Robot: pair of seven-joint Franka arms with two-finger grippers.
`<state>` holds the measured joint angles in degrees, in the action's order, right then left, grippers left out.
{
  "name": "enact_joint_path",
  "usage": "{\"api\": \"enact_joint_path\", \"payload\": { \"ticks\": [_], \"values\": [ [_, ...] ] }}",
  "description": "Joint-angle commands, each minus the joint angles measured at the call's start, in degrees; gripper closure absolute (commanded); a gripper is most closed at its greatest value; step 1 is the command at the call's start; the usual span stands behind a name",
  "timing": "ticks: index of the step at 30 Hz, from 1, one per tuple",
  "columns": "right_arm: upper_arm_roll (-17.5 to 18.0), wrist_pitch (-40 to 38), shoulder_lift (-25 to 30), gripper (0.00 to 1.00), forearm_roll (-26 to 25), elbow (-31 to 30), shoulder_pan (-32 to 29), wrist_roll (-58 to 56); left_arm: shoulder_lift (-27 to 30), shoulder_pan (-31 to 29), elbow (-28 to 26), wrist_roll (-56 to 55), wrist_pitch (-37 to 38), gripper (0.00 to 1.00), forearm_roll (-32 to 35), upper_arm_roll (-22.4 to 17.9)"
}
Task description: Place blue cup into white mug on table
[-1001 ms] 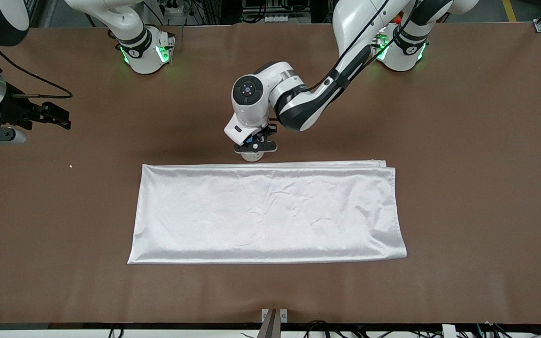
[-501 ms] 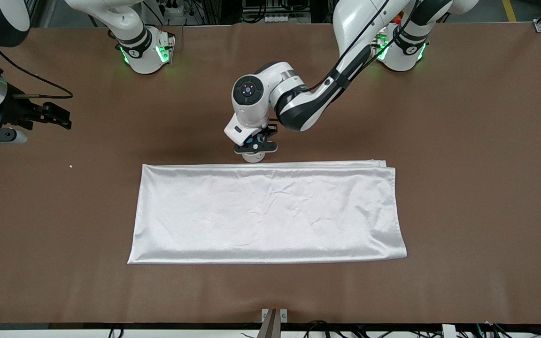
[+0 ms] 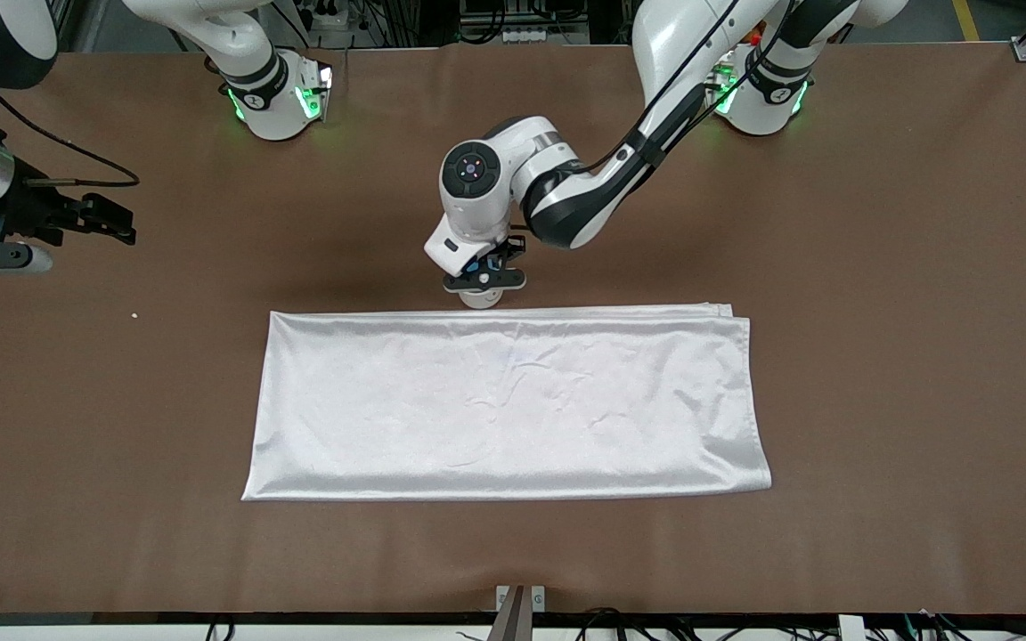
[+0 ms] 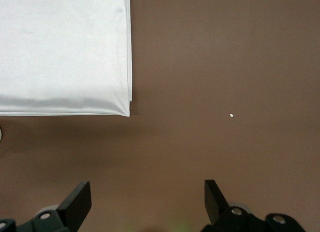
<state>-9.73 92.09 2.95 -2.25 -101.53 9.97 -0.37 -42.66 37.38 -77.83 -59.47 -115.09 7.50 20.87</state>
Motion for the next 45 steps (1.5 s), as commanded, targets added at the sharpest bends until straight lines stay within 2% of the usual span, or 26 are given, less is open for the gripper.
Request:
{"api": "enact_joint_path", "payload": {
  "ticks": [1,7,14,24,28,33,45],
  "values": [
    [0.59,-0.07,0.22,0.00,0.76,0.90,-0.48,-0.77,2.92,-0.55,-0.22,-1.35,2.24,0.77,1.47,-0.39],
    [3.66,0.37,0.39,0.00,0.67,2.47,-1.35,-0.77,5.56,-3.18,-0.22,-0.82,5.49,0.75,1.29,-0.30],
    [4.98,0.19,0.66,0.00,0.76,6.52,-2.05,-1.90,8.72,-5.99,-0.22,-0.21,6.98,0.75,1.56,-0.39],
    [5.25,-0.86,0.83,0.00,1.19,10.13,-4.25,-6.39,15.93,-14.78,-0.13,9.19,13.93,0.75,1.12,-0.21],
    [5.07,-0.51,0.74,0.00,5.41,10.30,-5.30,-6.92,18.48,-19.17,-0.13,14.55,15.77,0.74,0.94,-0.21],
    [5.16,-0.34,0.74,0.00,5.94,10.92,-5.84,-6.92,20.42,-23.92,-0.13,22.37,19.64,0.73,0.85,-0.12],
    [5.07,-0.86,0.74,0.00,5.42,11.01,-7.42,-6.84,22.62,-32.36,-0.13,32.75,20.00,0.71,0.94,0.05]
  ]
}}
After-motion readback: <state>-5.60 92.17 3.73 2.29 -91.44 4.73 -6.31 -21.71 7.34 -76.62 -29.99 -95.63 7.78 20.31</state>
